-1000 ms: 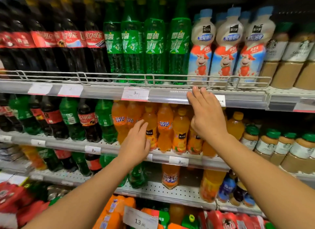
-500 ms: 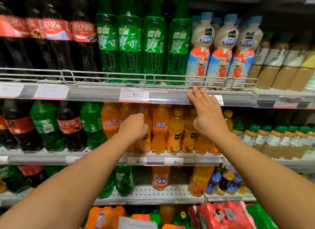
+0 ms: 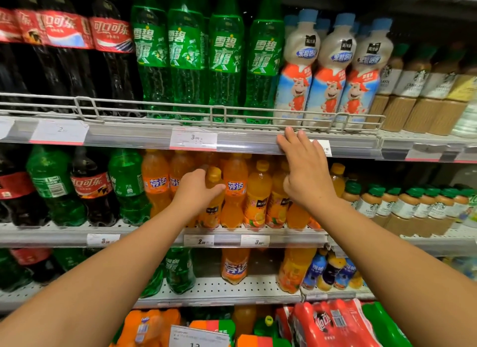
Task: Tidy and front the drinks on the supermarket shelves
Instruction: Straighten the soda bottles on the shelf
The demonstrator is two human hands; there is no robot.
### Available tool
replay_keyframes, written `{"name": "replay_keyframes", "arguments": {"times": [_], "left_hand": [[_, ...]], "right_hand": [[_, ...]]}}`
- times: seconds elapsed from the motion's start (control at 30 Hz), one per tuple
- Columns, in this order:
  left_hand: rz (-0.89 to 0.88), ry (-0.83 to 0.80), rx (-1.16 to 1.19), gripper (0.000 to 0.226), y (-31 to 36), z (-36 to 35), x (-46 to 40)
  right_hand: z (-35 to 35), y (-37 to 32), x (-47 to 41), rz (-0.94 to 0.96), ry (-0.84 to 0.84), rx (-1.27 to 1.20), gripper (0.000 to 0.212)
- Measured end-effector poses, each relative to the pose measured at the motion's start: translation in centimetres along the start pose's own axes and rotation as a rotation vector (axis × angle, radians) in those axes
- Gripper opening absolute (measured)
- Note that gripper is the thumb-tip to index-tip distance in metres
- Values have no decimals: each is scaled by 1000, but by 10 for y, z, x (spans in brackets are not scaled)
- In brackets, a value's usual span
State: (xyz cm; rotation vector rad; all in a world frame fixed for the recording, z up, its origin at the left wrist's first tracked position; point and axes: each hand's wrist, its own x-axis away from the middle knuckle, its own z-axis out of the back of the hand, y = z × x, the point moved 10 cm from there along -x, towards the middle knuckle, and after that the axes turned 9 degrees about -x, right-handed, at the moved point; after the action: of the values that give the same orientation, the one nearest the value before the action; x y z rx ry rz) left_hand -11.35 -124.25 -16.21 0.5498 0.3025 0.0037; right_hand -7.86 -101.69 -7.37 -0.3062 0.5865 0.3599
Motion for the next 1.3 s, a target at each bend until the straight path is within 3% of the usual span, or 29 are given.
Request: {"name": "replay_keyframes", "arguments": {"times": [0.13, 0.27, 0.4, 0.53, 0.67, 0.9, 1.07, 1.2, 1.3], "left_hand": [[3, 22, 93, 41, -5, -3, 15], [-27, 170, 210, 21, -7, 17, 41], [-36, 275, 237, 33, -3, 45, 59], [-75, 153, 296, 13, 28, 50, 67], [-73, 6, 394, 11, 70, 24, 84], [-77, -116, 464, 19, 138, -17, 97], [-105, -195, 489, 12, 183, -51, 100], [-124, -193, 468, 12, 213, -80, 101], [-200, -329, 443, 41, 234, -100, 98]], "right_hand": [[-1, 1, 1, 5, -19, -10, 84], [2, -5, 5, 0, -43, -48, 85], [-10, -9, 54, -2, -76, -352, 79], [-44, -13, 98, -111, -265, -590, 66], [-62, -19, 117, -274, -403, -905, 79], [-40, 28, 139, -335, -320, -948, 77], [-21, 69, 157, -385, -220, -884, 83], [-11, 105, 167, -428, -134, -769, 60], [-5, 137, 175, -480, -86, -788, 60]]}}
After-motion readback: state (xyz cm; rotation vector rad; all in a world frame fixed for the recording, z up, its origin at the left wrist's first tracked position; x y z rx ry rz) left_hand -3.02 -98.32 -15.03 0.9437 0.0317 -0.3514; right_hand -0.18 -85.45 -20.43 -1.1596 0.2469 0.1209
